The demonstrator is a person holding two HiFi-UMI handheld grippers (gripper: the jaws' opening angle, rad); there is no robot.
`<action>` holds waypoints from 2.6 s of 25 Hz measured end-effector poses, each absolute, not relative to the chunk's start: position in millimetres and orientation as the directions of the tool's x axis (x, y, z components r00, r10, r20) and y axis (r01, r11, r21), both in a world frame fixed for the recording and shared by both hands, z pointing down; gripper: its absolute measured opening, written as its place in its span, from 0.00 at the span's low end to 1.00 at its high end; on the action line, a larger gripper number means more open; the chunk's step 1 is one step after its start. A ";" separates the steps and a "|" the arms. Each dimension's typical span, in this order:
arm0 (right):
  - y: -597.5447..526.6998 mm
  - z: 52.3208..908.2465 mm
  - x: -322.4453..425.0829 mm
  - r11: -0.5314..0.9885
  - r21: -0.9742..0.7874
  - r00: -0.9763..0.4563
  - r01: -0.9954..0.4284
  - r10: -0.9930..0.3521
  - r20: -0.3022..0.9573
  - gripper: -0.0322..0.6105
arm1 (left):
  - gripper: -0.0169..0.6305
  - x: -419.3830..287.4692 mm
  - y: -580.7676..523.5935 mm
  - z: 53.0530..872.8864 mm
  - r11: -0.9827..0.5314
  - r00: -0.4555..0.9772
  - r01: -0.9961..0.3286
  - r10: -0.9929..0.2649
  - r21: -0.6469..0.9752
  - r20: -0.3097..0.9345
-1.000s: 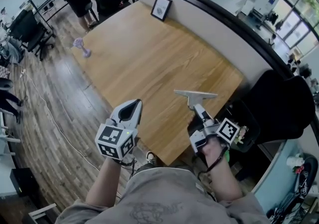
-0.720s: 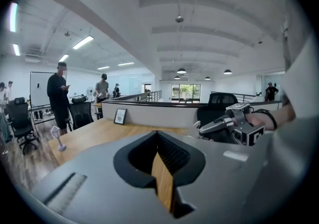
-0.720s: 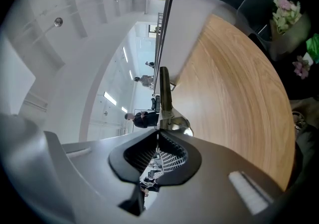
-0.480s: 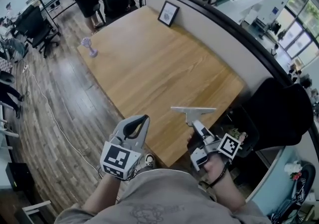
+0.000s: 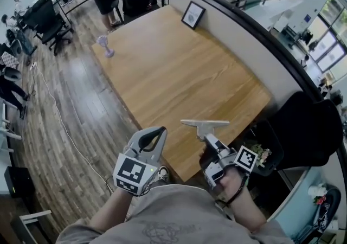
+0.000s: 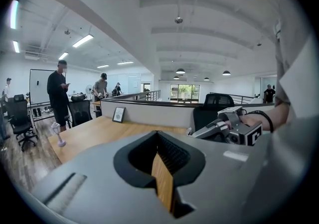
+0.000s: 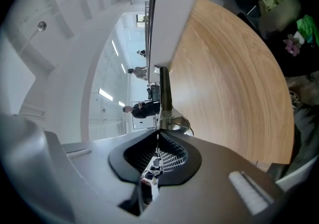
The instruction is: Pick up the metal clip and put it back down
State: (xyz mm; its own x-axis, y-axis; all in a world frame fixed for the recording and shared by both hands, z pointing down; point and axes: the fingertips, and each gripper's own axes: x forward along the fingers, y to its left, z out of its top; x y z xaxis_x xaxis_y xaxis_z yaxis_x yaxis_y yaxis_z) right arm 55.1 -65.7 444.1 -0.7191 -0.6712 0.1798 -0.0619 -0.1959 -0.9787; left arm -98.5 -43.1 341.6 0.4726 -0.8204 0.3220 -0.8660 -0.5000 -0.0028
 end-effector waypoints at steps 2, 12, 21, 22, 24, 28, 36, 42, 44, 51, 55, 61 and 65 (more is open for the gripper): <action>-70.0 444.0 39.4 -0.202 -0.978 -0.745 -0.055 -0.644 0.175 0.08 | 0.03 -102.6 -44.3 340.4 -0.484 0.457 -0.875 -0.831 -0.009 0.318; -132.7 428.6 -54.2 -0.129 -0.991 -0.849 -0.031 -0.520 0.094 0.08 | 0.03 -168.3 -69.6 319.1 -0.309 0.290 -0.948 -0.937 -0.077 0.194; -184.6 480.2 -161.6 -0.160 -0.980 -0.897 -0.121 -0.405 0.176 0.08 | 0.03 -287.1 -100.2 351.5 -0.073 0.068 -0.997 -0.981 -0.022 0.184; -186.6 493.1 -169.6 -0.173 -0.975 -0.898 -0.139 -0.394 0.198 0.08 | 0.03 -295.3 -100.4 358.4 -0.056 0.050 -0.998 -0.980 -0.021 0.195; -188.1 519.8 -183.9 -0.201 -0.963 -0.897 -0.177 -0.371 0.242 0.08 | 0.03 -308.2 -101.0 372.8 -0.036 0.030 -0.999 -0.975 -0.022 0.220; -184.3 569.2 -210.2 -0.251 -0.938 -0.895 -0.240 -0.317 0.314 0.08 | 0.03 -328.0 -101.8 406.4 -0.017 0.017 -1.000 -0.960 0.001 0.280; -190.5 633.8 -248.6 -0.311 -0.900 -0.879 -0.304 -0.272 0.391 0.08 | 0.03 -356.9 -99.3 476.5 0.011 0.012 -0.998 -0.916 0.054 0.402; -203.8 667.1 -264.1 -0.333 -0.892 -0.877 -0.306 -0.265 0.400 0.08 | 0.03 -364.0 -104.8 510.0 0.037 0.017 -0.993 -0.900 0.116 0.435; -207.1 671.7 -269.5 -0.333 -0.896 -0.884 -0.295 -0.260 0.388 0.08 | 0.03 -366.0 -104.9 515.8 0.042 0.017 -0.991 -0.896 0.124 0.445; -221.4 679.8 -275.5 -0.355 -0.907 -0.876 -0.227 -0.332 0.349 0.09 | 0.03 -370.5 -97.0 530.2 0.073 0.020 -0.981 -0.883 0.180 0.469; -223.4 673.7 -275.0 -0.348 -0.914 -0.875 -0.206 -0.354 0.332 0.18 | 0.03 -373.8 -93.0 533.3 0.097 0.009 -0.976 -0.878 0.196 0.478; -218.8 664.9 -262.3 -0.298 -0.920 -0.865 -0.253 -0.356 0.353 0.37 | 0.03 -373.7 -93.7 525.5 0.089 0.018 -0.975 -0.881 0.203 0.472; -214.1 632.5 -246.2 -0.171 -0.935 -0.873 -0.309 -0.340 0.351 0.37 | 0.03 -370.3 -93.4 507.8 0.077 0.019 -0.978 -0.891 0.193 0.453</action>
State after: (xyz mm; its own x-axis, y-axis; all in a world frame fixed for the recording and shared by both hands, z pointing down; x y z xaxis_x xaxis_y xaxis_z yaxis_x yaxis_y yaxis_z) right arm -246.2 -214.1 632.5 -0.8726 -0.3397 0.3510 -0.3095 -0.1714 -0.9353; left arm -370.3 -93.4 507.8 0.0192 -0.8913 0.4530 -0.9782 0.0769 0.1928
